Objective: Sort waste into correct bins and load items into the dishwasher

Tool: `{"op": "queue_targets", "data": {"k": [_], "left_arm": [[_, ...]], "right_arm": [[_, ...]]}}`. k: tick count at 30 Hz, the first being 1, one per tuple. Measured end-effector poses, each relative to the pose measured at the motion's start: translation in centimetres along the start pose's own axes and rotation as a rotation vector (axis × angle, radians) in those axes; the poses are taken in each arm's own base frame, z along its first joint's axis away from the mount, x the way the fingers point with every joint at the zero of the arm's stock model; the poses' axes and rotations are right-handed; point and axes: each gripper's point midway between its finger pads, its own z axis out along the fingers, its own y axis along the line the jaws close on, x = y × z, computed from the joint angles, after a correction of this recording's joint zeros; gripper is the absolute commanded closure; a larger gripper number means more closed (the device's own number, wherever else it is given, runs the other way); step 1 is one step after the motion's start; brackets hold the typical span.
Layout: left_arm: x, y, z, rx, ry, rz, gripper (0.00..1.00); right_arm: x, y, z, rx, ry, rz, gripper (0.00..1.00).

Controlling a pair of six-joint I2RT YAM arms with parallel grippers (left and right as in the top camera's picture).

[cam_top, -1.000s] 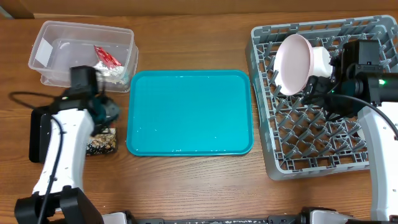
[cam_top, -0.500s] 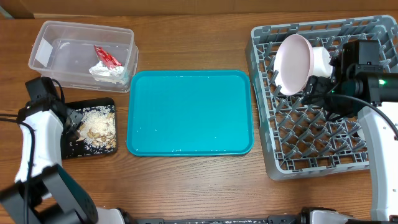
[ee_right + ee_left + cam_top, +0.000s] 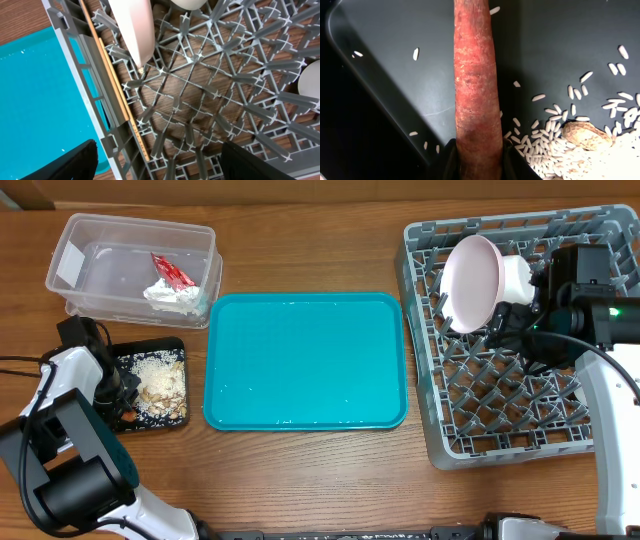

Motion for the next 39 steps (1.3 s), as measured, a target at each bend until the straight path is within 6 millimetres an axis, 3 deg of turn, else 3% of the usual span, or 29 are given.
{"op": "queue_targets", "data": {"k": [2, 3, 12, 15, 19, 20, 21, 23, 26, 29, 31, 35, 39], "left_arm": [[0.0, 0.0, 0.0, -0.003, 0.0, 0.007, 0.42], [-0.1, 0.0, 0.1, -0.004, -0.002, 0.009, 0.38], [-0.2, 0.5, -1.2, -0.023, 0.034, 0.015, 0.34], [-1.4, -0.1, -3.2, 0.011, 0.013, 0.006, 0.33], [-3.4, -1.4, -7.6, 0.126, -0.078, -0.005, 0.31], [-3.6, -1.8, -8.9, 0.164, -0.104, 0.001, 0.3], [-3.7, -2.9, -11.4, 0.239, -0.146, 0.03, 0.29], [-3.3, -3.9, -12.7, 0.283, -0.162, 0.072, 0.24], [-0.5, -7.2, -14.4, 0.381, -0.144, 0.257, 0.17], [4.1, -10.1, -15.4, 0.436, -0.087, 0.485, 0.03], [7.3, -10.9, -15.8, 0.441, -0.035, 0.613, 0.0], [12.4, -9.7, -16.0, 0.392, 0.093, 0.785, 0.0], [15.3, -6.5, -15.9, 0.301, 0.239, 0.856, 0.0]], "right_arm": [[0.0, 0.0, 0.0, 0.0, 0.0, 0.0, 0.2], [0.0, 0.0, 0.0, 0.0, 0.0, 0.0, 0.2], [0.0, 0.0, 0.0, 0.0, 0.0, 0.0, 0.2], [0.0, 0.0, 0.0, 0.0, -0.001, 0.0, 0.19], [-0.2, 0.0, 0.0, -0.002, -0.007, 0.0, 0.16], [-0.3, 0.1, 0.0, -0.002, -0.012, -0.001, 0.13], [-0.5, 0.1, 0.0, -0.006, -0.02, -0.001, 0.11], [-0.7, 0.3, 0.0, -0.014, -0.027, -0.001, 0.08], [-1.5, 1.5, -0.1, -0.077, -0.057, -0.017, 0.06], [-2.3, 4.0, -0.5, -0.212, -0.089, -0.091, 0.05], [-2.4, 5.6, -0.8, -0.3, -0.094, -0.141, 0.04], [-0.9, 7.7, 0.1, -0.388, -0.016, -0.213, 0.0], [1.6, 7.5, 1.9, -0.37, 0.129, -0.23, 0.0]]}}
